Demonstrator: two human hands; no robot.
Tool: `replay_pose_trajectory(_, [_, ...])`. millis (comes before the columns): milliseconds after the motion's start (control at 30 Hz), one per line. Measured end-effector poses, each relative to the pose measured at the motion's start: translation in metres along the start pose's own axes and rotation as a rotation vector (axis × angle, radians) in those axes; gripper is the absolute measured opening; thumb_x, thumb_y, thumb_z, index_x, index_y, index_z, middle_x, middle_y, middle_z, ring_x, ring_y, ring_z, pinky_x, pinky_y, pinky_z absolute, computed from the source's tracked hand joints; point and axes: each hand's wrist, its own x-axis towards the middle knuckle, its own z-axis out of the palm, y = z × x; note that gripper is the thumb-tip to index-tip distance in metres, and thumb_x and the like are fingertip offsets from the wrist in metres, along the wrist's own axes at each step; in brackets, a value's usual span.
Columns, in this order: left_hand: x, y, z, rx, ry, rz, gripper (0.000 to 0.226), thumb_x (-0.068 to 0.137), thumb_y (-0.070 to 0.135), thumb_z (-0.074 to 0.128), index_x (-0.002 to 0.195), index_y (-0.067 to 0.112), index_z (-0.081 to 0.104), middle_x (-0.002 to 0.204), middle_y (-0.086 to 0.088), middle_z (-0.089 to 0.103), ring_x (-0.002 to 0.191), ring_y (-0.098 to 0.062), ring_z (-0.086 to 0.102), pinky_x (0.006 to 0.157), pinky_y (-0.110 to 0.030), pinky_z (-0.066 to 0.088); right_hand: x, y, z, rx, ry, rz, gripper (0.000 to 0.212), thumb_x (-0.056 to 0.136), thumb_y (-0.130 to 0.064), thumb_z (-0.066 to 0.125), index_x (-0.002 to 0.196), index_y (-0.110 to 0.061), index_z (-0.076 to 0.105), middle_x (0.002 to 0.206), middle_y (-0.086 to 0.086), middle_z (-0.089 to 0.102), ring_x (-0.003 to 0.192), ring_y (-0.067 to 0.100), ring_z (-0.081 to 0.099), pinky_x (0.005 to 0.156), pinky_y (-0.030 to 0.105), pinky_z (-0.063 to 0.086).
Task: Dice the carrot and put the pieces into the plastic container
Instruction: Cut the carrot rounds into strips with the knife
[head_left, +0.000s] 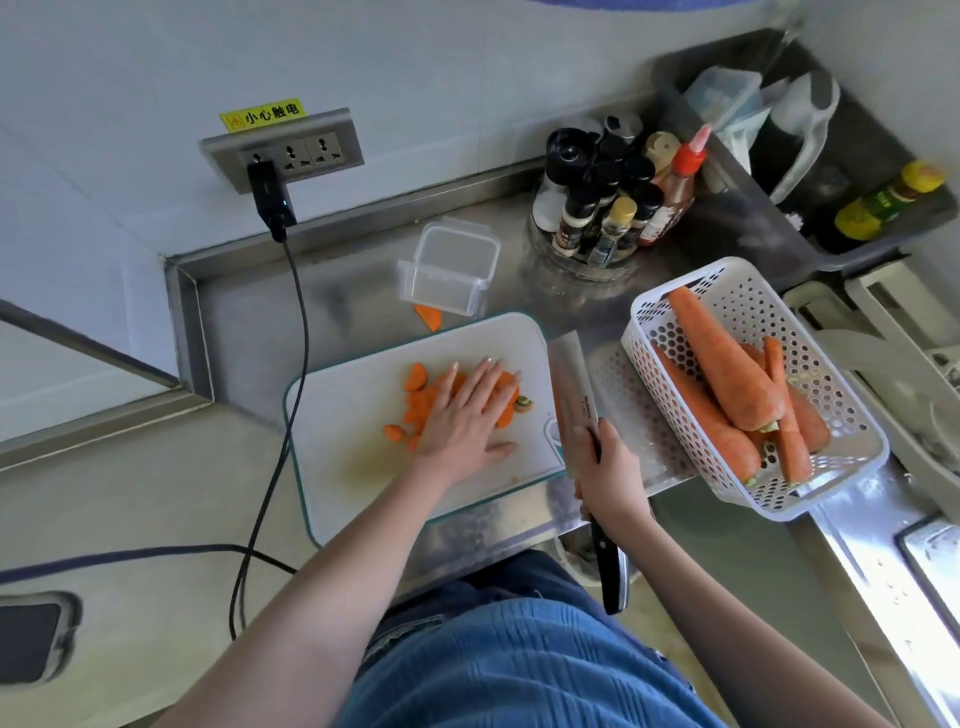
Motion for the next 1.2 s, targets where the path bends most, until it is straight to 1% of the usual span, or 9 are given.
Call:
replay_pose_trajectory(100, [0.016,0.008,0.001,-0.030,-0.053,-0.081,0.082,0.080,0.062,0.052,0.145,0.015,0.034,0.151,-0.005,0.033,0.141,-0.023,0.025,0.114,-0.052,0.011,0.001,0.006,-0.002,-0.028,0.016,-0.001,0.028,0.101,-0.033,0.037,0.088,-0.009,0.044,0.072,0.010,0.057,0.057,0.033,0.060,0.041,0.037,0.045])
replay_pose_trajectory(167, [0.022,0.012,0.002,-0.053,-0.066,-0.136,0.068,0.083,0.058,0.047,0.136,0.016,0.046,0.142,-0.002,0.046,0.136,-0.025,0.034,0.111,-0.052,0.021,0.000,0.010,-0.004,-0.031,0.034,0.000,0.028,0.101,-0.033,0.037,0.084,-0.011,0.043,0.071,0.010,0.057,0.057,0.032,0.059,0.045,0.039,0.046])
replay_pose_trajectory(300, [0.012,0.010,0.007,-0.065,0.133,-0.125,0.032,0.083,0.035,0.060,0.110,0.017,0.059,0.114,-0.001,0.058,0.111,-0.025,0.050,0.097,-0.045,0.035,-0.004,0.018,-0.006,-0.015,0.028,0.014,0.028,0.101,-0.033,0.037,0.086,-0.009,0.044,0.070,0.011,0.056,0.052,0.027,0.054,0.045,0.042,0.048])
replay_pose_trajectory(367, [-0.002,0.005,0.010,-0.054,0.186,-0.114,0.022,0.082,0.024,0.061,0.103,0.017,0.059,0.109,-0.001,0.058,0.106,-0.026,0.050,0.096,-0.043,0.035,-0.004,0.019,-0.006,-0.018,0.022,0.025,0.028,0.100,-0.034,0.037,0.087,-0.010,0.045,0.071,0.011,0.057,0.053,0.027,0.054,0.046,0.043,0.049])
replay_pose_trajectory(467, [-0.025,-0.012,0.013,-0.016,0.226,-0.146,0.016,0.085,0.023,0.056,0.099,0.017,0.061,0.107,0.000,0.060,0.106,-0.026,0.049,0.093,-0.041,0.035,-0.001,0.018,-0.004,-0.038,0.021,0.015,0.027,0.100,-0.034,0.037,0.086,-0.012,0.045,0.074,0.009,0.059,0.061,0.033,0.060,0.052,0.047,0.050])
replay_pose_trajectory(667, [-0.049,-0.052,0.012,0.041,0.246,-0.212,0.020,0.090,0.027,0.048,0.098,0.015,0.062,0.107,-0.001,0.062,0.110,-0.028,0.050,0.090,-0.041,0.037,0.003,0.002,0.005,-0.103,-0.060,-0.035,0.026,0.101,-0.032,0.037,0.090,-0.009,0.045,0.075,0.010,0.058,0.061,0.034,0.059,0.054,0.047,0.051])
replay_pose_trajectory(867, [-0.052,-0.075,0.014,0.079,0.243,-0.192,0.017,0.087,0.025,0.053,0.101,0.015,0.058,0.106,-0.002,0.061,0.110,-0.029,0.052,0.087,-0.042,0.039,0.007,-0.006,0.018,-0.198,-0.228,-0.116,0.021,0.102,-0.027,0.037,0.094,-0.009,0.044,0.072,0.010,0.057,0.057,0.031,0.056,0.051,0.043,0.050])
replay_pose_trajectory(1033, [-0.061,-0.073,0.017,0.038,0.241,-0.169,0.035,0.086,0.029,0.051,0.118,0.016,0.057,0.125,-0.006,0.058,0.121,-0.029,0.049,0.100,-0.045,0.034,0.024,-0.006,0.009,-0.293,-0.239,-0.114,0.021,0.102,-0.026,0.037,0.093,-0.009,0.043,0.070,0.009,0.054,0.061,0.032,0.056,0.062,0.053,0.053])
replay_pose_trajectory(1200, [-0.090,-0.065,0.009,-0.059,0.180,-0.427,0.061,0.083,0.043,0.049,0.135,0.011,0.046,0.141,-0.016,0.045,0.129,-0.034,0.040,0.108,-0.050,0.027,0.043,-0.012,0.001,-0.337,-0.181,-0.108,0.025,0.102,-0.031,0.031,0.094,-0.011,0.043,0.073,0.015,0.057,0.063,0.037,0.059,0.058,0.054,0.055])
